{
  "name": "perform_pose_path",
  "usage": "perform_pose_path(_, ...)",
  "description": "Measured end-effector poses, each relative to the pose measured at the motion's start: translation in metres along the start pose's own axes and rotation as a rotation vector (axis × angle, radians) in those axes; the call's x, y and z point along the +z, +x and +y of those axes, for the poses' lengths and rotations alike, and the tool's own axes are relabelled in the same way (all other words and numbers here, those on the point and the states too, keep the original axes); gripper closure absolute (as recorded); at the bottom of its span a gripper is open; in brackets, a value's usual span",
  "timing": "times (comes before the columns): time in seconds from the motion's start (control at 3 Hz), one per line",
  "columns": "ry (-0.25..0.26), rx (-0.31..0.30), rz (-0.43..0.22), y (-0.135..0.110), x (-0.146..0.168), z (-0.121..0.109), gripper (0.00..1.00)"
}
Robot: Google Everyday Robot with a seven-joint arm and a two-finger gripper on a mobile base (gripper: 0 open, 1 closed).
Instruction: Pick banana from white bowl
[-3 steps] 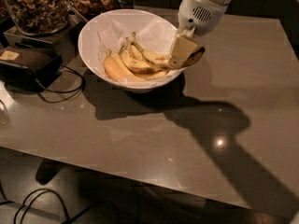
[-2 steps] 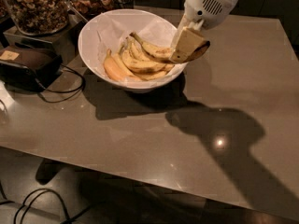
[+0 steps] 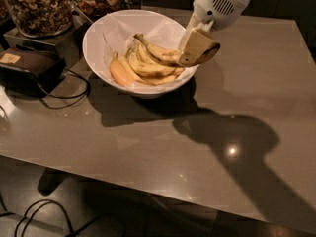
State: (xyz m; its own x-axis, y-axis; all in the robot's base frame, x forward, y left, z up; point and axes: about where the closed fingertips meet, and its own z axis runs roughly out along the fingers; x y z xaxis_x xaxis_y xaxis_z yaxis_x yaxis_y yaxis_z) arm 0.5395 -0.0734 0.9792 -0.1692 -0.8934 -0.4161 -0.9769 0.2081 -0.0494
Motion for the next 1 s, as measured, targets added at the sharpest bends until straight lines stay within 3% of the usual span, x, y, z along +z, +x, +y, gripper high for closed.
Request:
perform_pose_path(0.33,-0.027,-0.066,-0.062,-0.015,-0.012,0.029,1.00)
perform_pose_path(1.0,-0.033,-0.076,-0.067,-0.020,-0.008,0.043,1.00)
